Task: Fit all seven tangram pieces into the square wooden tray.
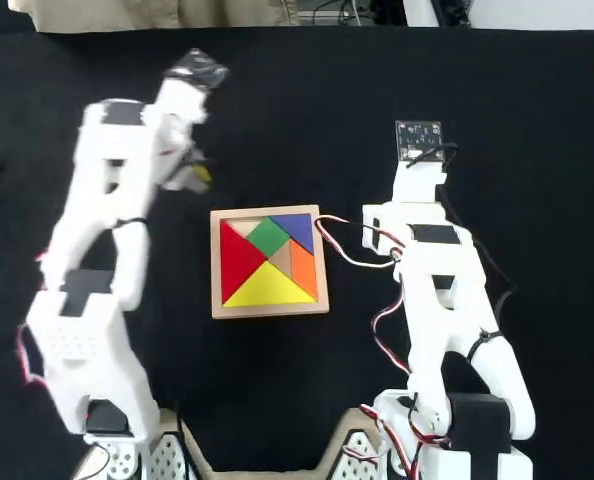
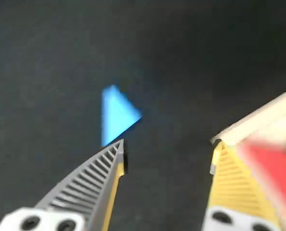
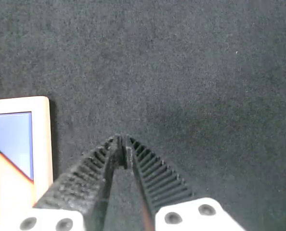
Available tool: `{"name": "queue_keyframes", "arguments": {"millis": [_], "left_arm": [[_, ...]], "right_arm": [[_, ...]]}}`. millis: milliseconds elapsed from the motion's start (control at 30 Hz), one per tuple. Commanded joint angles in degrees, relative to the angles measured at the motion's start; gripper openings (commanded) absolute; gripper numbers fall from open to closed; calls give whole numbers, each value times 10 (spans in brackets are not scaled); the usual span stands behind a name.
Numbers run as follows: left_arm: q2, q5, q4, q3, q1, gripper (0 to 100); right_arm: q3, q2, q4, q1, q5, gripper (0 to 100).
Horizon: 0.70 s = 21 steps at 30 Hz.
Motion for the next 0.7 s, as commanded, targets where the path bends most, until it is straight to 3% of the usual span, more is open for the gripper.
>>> {"name": "queue_keyframes", "arguments": {"millis": [0, 167, 367, 667], "left_arm": [[-23, -67, 20, -56, -31, 289], [41, 19, -30, -108, -53, 290], [152, -10, -27, -197, -49, 290], [273, -20, 58, -371, -40, 290]], "right_arm": [[-2, -23, -11, 4, 3, 12], [3, -22, -11, -13, 4, 12], [1, 12, -36, -21, 5, 12], [-28, 49, -31, -19, 5, 12]]}}
